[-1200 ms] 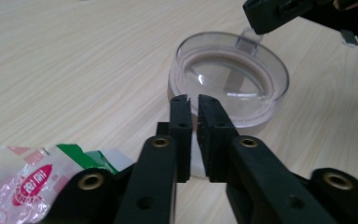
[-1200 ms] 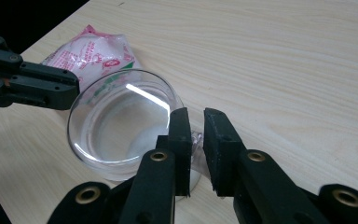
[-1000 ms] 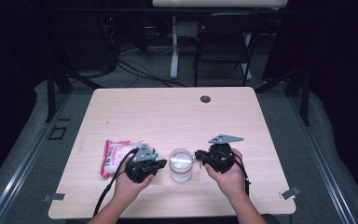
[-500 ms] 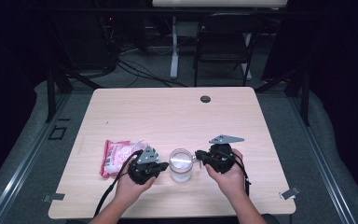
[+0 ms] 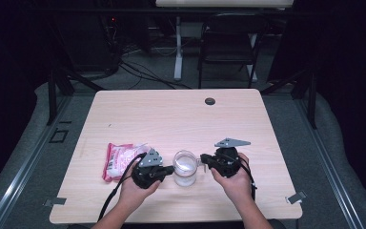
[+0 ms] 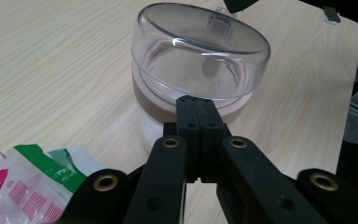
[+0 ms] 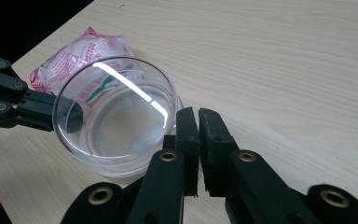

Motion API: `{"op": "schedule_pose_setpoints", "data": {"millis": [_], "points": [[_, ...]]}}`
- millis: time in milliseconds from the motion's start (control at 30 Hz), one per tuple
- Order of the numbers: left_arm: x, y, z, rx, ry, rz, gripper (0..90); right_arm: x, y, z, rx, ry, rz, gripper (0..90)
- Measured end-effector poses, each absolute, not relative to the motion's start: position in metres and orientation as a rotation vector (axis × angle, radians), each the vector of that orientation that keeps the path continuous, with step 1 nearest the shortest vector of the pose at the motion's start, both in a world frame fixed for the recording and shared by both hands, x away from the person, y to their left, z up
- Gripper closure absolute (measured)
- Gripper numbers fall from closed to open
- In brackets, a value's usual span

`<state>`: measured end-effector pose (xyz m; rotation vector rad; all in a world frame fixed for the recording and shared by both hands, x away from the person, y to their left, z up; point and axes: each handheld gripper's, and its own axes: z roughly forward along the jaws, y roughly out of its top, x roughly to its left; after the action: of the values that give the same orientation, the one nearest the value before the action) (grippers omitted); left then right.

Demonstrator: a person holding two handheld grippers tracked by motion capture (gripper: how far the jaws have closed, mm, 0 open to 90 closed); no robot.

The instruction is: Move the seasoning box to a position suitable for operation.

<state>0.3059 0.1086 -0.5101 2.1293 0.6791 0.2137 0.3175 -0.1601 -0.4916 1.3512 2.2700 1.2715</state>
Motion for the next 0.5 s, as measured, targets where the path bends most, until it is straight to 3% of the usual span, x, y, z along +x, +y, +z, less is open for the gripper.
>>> {"op": "schedule_pose_setpoints", "data": {"millis": [400,500], "points": [[0.314,0.107,-0.499,2.085,0.673,0.195,89.6,0.294,-0.158,-0.484,1.137,2.312,1.260,62.0],[0.316,0.106,-0.498,2.072,0.674,0.204,82.4,0.289,-0.156,-0.485,1.087,2.341,1.257,58.2]]}}
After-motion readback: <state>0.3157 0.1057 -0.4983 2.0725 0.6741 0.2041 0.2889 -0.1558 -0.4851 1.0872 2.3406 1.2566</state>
